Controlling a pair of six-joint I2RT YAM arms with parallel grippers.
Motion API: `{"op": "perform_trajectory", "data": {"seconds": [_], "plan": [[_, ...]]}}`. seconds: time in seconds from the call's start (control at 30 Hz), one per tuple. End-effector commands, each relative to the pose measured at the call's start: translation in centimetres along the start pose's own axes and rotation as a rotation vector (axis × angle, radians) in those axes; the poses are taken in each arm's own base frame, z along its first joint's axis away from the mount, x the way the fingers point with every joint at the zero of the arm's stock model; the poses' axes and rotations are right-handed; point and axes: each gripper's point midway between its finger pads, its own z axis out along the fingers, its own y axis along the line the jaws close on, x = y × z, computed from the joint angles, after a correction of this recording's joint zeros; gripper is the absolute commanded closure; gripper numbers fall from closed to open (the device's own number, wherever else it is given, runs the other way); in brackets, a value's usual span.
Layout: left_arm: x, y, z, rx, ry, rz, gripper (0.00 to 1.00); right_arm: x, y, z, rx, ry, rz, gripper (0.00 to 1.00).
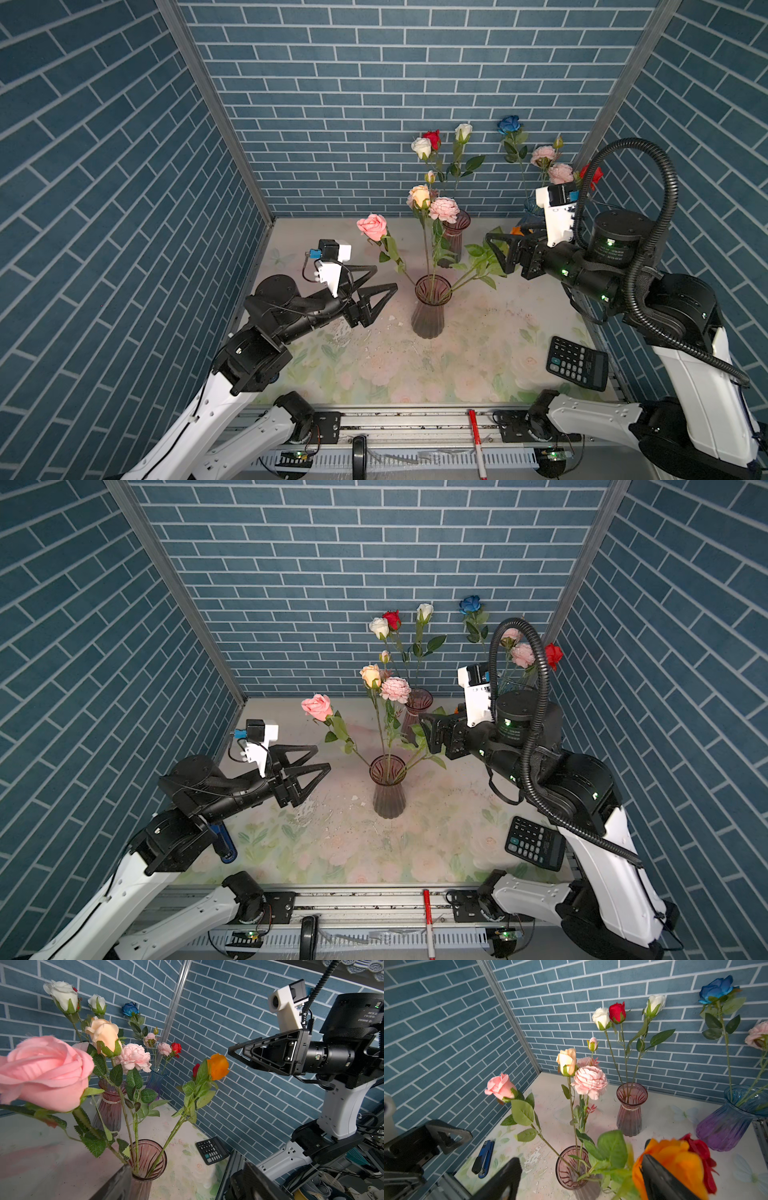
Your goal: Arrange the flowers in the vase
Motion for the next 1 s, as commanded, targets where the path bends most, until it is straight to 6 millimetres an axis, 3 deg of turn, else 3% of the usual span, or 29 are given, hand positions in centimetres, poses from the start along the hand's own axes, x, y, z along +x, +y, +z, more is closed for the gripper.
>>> {"op": "perform_trajectory", "data": {"seconds": [0.0,0.17,0.3,0.47,0.77,0.87,0.97], "plan": [[-0.3,-0.2,-0.1,0.015,-0.018,-0.003,0.15,2.5,-0.3,-1.3,-0.015,0.085,0.047,0.1],[1.0,1.5,0.1,-0.062,0.018,-0.034,0.16,4.0,-1.9,-3.6,0.026,0.063,0.06,0.12],[3.8,4.9,0.3,-0.22,0.103,-0.091,0.16,6.2,-0.4,-3.9,-0.081,0.123,0.066,0.15],[7.3,7.3,1.2,-0.293,0.206,-0.16,0.17,9.6,1.2,-2.2,-0.167,0.256,0.113,0.2],[12.1,9.2,1.3,-0.311,0.249,-0.259,0.21,11.4,-0.1,1.4,-0.082,0.232,0.194,0.23],[13.9,9.4,1.3,-0.295,0.267,-0.289,0.22,13.4,1.6,2.8,-0.199,0.248,0.21,0.31],[15.6,9.5,1.2,-0.261,0.267,-0.304,0.22,15.6,4.6,2.8,-0.39,0.272,0.165,0.3]]}}
